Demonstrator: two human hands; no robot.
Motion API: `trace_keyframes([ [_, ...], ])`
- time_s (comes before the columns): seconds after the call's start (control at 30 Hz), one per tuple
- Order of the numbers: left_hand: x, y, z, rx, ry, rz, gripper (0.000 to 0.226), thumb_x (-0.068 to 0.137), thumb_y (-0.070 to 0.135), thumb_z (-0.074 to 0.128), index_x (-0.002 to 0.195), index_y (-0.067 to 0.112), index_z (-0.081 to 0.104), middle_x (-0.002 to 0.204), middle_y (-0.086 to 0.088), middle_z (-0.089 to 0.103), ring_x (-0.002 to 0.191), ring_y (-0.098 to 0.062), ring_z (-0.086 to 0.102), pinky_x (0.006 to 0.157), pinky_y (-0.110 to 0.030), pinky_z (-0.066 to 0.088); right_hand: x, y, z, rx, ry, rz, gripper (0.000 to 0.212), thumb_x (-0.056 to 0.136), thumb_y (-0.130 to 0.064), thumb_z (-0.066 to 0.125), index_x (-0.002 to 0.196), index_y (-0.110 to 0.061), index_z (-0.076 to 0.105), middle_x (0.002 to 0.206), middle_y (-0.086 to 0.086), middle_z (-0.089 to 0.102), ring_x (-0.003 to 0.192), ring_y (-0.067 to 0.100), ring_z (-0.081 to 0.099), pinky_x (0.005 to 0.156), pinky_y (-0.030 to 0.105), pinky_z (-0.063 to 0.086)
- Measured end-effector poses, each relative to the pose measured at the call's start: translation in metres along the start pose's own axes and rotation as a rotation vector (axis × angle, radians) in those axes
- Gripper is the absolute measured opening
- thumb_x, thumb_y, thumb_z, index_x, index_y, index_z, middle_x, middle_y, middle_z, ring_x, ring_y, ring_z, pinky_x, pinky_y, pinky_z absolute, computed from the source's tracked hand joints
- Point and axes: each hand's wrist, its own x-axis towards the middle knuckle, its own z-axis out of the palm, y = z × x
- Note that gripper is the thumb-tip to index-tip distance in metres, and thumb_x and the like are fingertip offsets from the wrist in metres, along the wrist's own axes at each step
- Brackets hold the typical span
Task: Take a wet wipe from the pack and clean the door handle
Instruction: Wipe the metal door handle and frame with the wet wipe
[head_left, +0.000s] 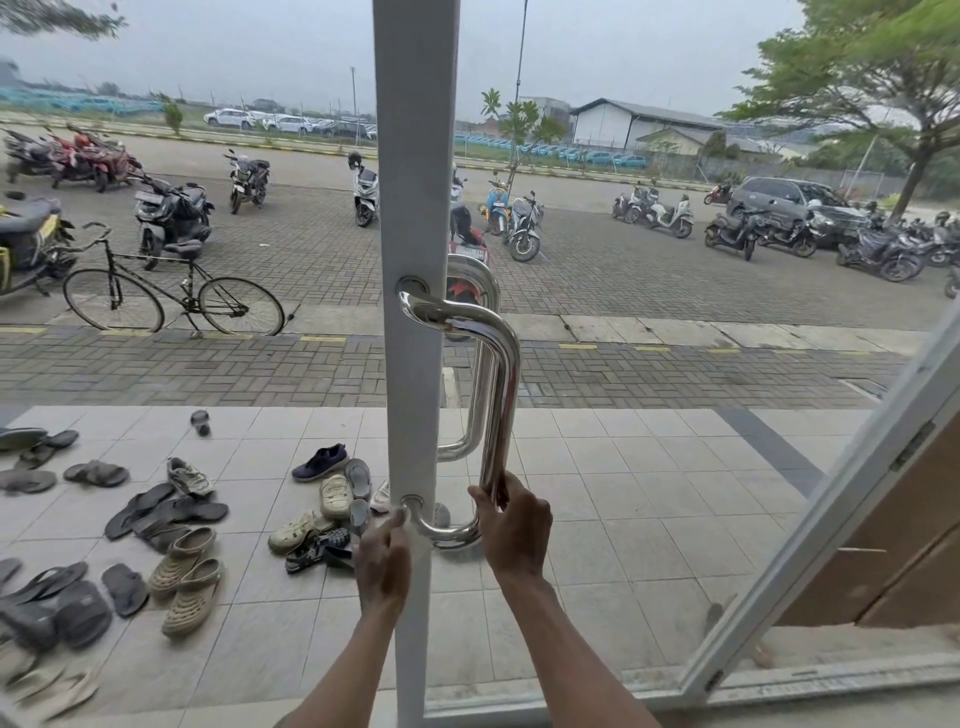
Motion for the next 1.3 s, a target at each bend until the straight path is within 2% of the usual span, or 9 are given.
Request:
trace_keyframes([
  [0.07,-0.002,-0.007,-0.006,0.255,-0.068,0.256,0.033,0.088,0.0,0.048,0.099,0.022,0.07,0.101,-0.009,0.073,0.09,-0.025,0.066,0.073,-0.034,0.052,0.0,-0.001,0.0,-0.003,0.002,0.003,0.02,0.079,-0.037,0.075,0.088,-0.019,0.069,0.077,-0.001,0.074,0.072,0.023,0.069,0.065,0.03,0.05],
  [0.13,0.001,-0.016,-0.009,0.464,-0.142,0.375,0.067,0.076,-0.018,0.046,0.135,0.014,0.055,0.141,-0.003,0.054,0.117,-0.025,0.06,0.093,-0.034,0.05,0.0,-0.001,0.0,-0.007,0.002,0.008,0.02,0.08,-0.037,0.074,0.087,-0.019,0.069,0.077,-0.001,0.074,0.072,0.024,0.069,0.066,0.03,0.05],
  [0.27,0.016,-0.017,-0.013,0.708,-0.302,0.544,0.085,0.072,-0.022,0.041,0.15,0.009,0.027,0.157,0.0,0.025,0.143,-0.019,0.032,0.114,-0.022,0.026,0.0,0.0,0.001,-0.007,-0.003,0.013,0.021,0.08,-0.039,0.073,0.089,-0.02,0.069,0.079,-0.001,0.075,0.075,0.025,0.069,0.067,0.032,0.05],
  [0.43,0.034,-0.003,-0.018,0.787,-0.374,0.661,0.077,0.078,-0.02,0.053,0.146,0.013,0.039,0.154,0.003,0.033,0.143,-0.012,0.03,0.116,-0.031,0.032,0.002,0.001,0.001,-0.011,-0.003,0.01,0.022,0.08,-0.04,0.073,0.089,-0.02,0.069,0.079,-0.001,0.074,0.074,0.024,0.069,0.068,0.031,0.05],
  [0.6,0.023,0.003,-0.02,0.809,-0.485,0.755,0.052,0.081,-0.017,0.054,0.119,0.017,0.063,0.135,0.003,0.059,0.115,-0.023,0.063,0.091,-0.037,0.056,-0.001,-0.001,0.0,-0.016,0.004,0.005,0.023,0.081,-0.04,0.072,0.091,-0.019,0.069,0.08,0.0,0.075,0.075,0.024,0.07,0.069,0.031,0.05],
  [0.7,0.027,0.003,-0.025,0.81,-0.544,0.797,0.054,0.082,-0.008,0.063,0.127,0.021,0.06,0.139,0.006,0.055,0.12,-0.017,0.06,0.096,-0.035,0.053,-0.001,0.0,0.0,-0.015,-0.007,0.004,0.022,0.081,-0.039,0.072,0.091,-0.02,0.069,0.08,0.0,0.075,0.075,0.024,0.07,0.069,0.03,0.05],
  [0.87,0.047,0.019,-0.025,1.049,-0.517,0.831,0.012,0.088,0.015,0.064,0.099,0.017,0.068,0.111,-0.001,0.067,0.102,-0.02,0.065,0.076,-0.02,0.047,0.001,0.001,0.0,-0.013,-0.006,0.009,0.02,0.079,-0.039,0.073,0.089,-0.021,0.068,0.078,-0.001,0.074,0.074,0.025,0.068,0.065,0.028,0.045],
  [0.97,0.049,0.016,-0.018,1.159,-0.467,0.88,0.018,0.094,0.014,0.058,0.108,0.008,0.067,0.112,-0.011,0.068,0.106,-0.027,0.064,0.091,-0.032,0.052,0.003,0.003,0.0,-0.013,-0.027,0.007,0.021,0.08,-0.039,0.072,0.089,-0.02,0.068,0.078,-0.001,0.074,0.074,0.025,0.068,0.068,0.031,0.049],
  [1.3,0.027,0.019,-0.007,1.007,-0.567,0.898,0.005,0.087,0.006,0.065,0.092,0.009,0.066,0.089,-0.004,0.072,0.082,-0.018,0.07,0.075,-0.019,0.052,0.001,0.0,0.0,-0.024,-0.021,0.001,0.023,0.08,-0.04,0.073,0.089,-0.02,0.069,0.08,-0.002,0.075,0.075,0.021,0.07,0.068,0.028,0.049],
])
